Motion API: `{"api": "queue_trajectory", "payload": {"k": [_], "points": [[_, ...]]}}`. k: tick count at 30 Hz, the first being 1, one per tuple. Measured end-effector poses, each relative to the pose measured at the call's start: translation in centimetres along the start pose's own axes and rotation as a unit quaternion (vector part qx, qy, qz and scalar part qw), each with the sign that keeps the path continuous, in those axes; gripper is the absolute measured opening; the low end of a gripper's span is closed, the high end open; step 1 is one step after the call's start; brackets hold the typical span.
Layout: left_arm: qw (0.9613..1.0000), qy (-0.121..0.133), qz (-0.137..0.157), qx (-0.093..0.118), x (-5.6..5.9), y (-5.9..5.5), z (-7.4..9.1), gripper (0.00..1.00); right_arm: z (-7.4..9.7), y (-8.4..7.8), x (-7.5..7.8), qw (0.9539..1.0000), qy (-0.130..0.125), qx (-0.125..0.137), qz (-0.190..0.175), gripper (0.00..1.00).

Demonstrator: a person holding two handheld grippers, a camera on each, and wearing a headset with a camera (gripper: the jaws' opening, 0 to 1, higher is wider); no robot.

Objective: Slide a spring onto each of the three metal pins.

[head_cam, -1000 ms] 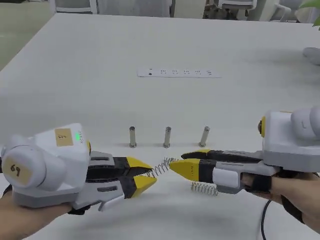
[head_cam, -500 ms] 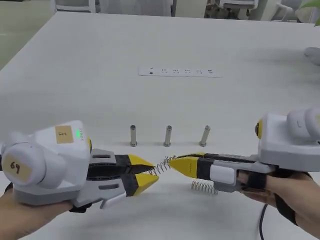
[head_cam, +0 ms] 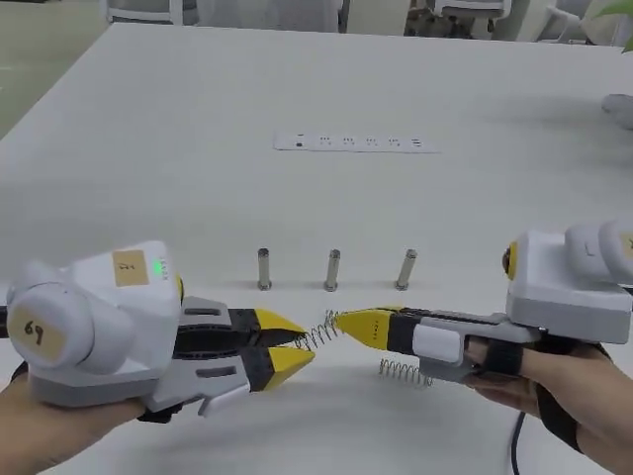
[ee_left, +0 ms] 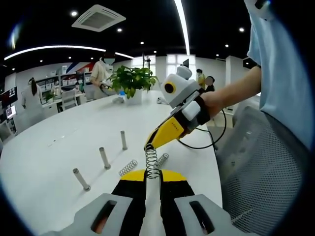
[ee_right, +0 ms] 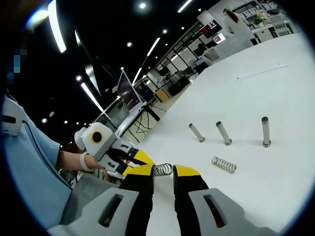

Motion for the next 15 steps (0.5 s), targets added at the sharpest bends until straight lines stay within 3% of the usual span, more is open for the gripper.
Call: {"api": "queue_trajectory", "payload": {"k": [15], "points": [[1.0, -0.001, -0.002, -0.004, -0.09, -0.12, -0.1, 0.02, -0.07, 0.06, -0.06, 1.0, 0.002, -0.005, 0.004, 0.11]]}}
Point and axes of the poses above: the centre of the closed fingertips' face, and the gripper's own axes: z roughly backward along the fingers, x roughly to its right, y roughly out of its top, the point moved 10 cm from there along z, roughly backward along the fingers, and after that the axes turned 10 degrees about z, right-handed, at the moved point
